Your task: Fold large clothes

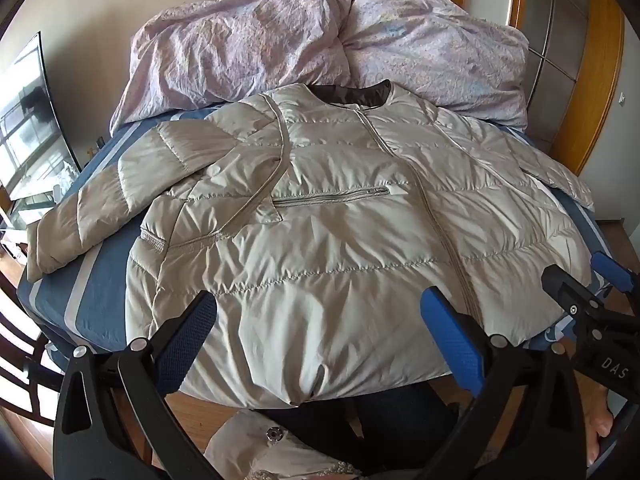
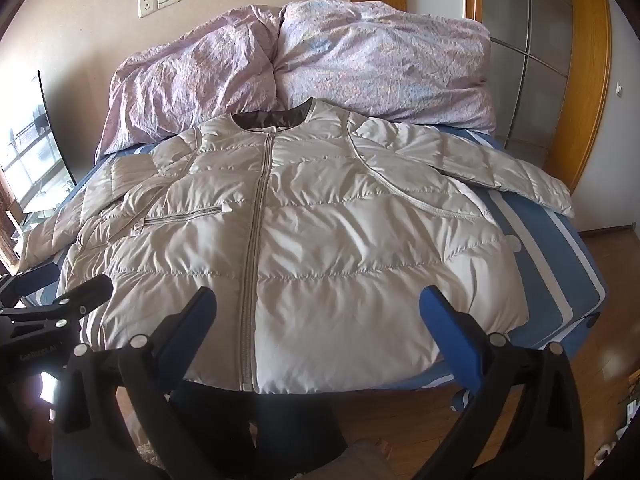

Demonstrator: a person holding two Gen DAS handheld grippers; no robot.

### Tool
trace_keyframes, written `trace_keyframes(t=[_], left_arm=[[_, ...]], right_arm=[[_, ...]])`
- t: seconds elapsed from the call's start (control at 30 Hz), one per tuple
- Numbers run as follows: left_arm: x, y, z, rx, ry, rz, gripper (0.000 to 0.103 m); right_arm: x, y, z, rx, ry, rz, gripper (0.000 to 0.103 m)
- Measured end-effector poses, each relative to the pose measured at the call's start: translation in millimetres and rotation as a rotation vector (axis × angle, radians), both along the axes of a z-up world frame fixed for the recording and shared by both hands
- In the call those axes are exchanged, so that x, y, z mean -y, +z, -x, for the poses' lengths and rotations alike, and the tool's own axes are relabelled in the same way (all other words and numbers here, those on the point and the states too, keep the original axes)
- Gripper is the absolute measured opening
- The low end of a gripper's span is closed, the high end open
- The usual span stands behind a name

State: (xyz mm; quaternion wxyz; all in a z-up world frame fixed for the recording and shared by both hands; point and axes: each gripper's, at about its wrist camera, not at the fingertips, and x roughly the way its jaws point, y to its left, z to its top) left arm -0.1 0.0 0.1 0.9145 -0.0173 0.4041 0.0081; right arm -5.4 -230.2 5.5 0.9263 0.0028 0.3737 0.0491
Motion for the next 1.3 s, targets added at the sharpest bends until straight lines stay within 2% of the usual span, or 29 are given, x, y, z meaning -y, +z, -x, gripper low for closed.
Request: trace_keyframes(t=[1.3], left_arm=[[0.3,0.0,0.1,0.003,0.001,-0.009,0.102]], right_arm=[[1.4,-1.5,-0.3,0.0,0.0,-0.002,0.101]])
